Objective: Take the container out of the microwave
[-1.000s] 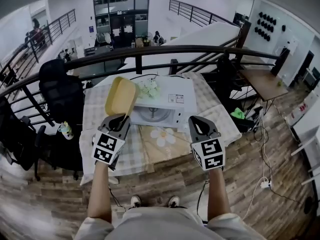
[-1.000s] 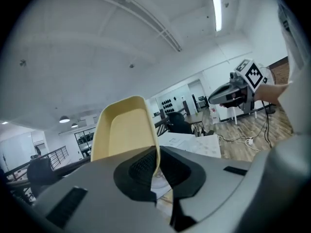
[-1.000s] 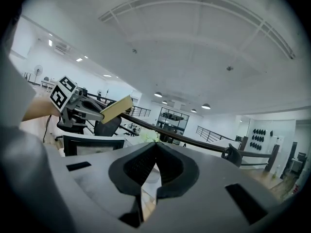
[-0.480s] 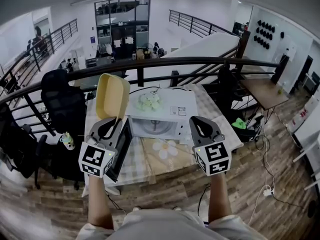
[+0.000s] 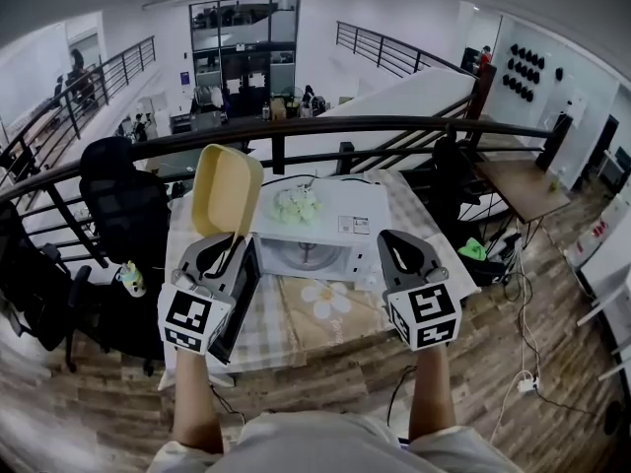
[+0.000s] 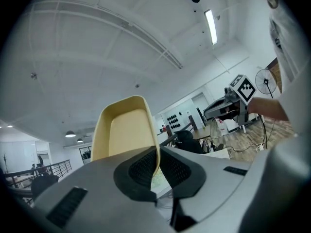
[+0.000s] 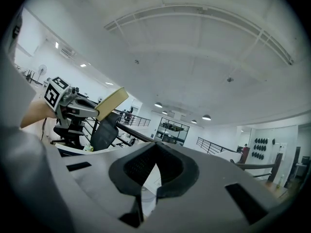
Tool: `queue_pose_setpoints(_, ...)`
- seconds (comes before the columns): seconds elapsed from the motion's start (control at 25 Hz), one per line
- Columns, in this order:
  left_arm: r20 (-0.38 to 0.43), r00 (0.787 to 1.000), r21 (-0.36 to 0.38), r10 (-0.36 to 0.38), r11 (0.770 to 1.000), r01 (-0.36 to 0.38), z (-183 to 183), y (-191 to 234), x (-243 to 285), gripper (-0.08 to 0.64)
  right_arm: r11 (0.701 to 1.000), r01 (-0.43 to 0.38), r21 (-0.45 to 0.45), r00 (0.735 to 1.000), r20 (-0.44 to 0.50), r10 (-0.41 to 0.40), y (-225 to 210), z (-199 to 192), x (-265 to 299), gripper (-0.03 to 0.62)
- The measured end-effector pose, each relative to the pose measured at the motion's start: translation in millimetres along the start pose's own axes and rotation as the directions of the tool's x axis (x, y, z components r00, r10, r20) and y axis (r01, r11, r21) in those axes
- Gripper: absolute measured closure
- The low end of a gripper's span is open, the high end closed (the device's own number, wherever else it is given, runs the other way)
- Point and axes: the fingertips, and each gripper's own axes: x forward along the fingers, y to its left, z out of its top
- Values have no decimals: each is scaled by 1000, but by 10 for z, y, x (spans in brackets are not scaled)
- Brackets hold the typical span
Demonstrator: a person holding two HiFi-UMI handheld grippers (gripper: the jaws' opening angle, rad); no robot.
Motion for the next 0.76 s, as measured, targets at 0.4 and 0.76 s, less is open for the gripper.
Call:
queue_pose_setpoints(0.4, -7, 1000, 3, -21, 1000, 21, -30, -43, 112, 526, 1000, -4, 3, 1000, -19, 4, -14, -80, 62, 580)
queue_pose_setpoints(0.76, -11, 999, -3, -32, 999, 32, -105, -24, 154, 526, 1000, -6, -1, 999, -34, 6, 26, -138, 134, 580)
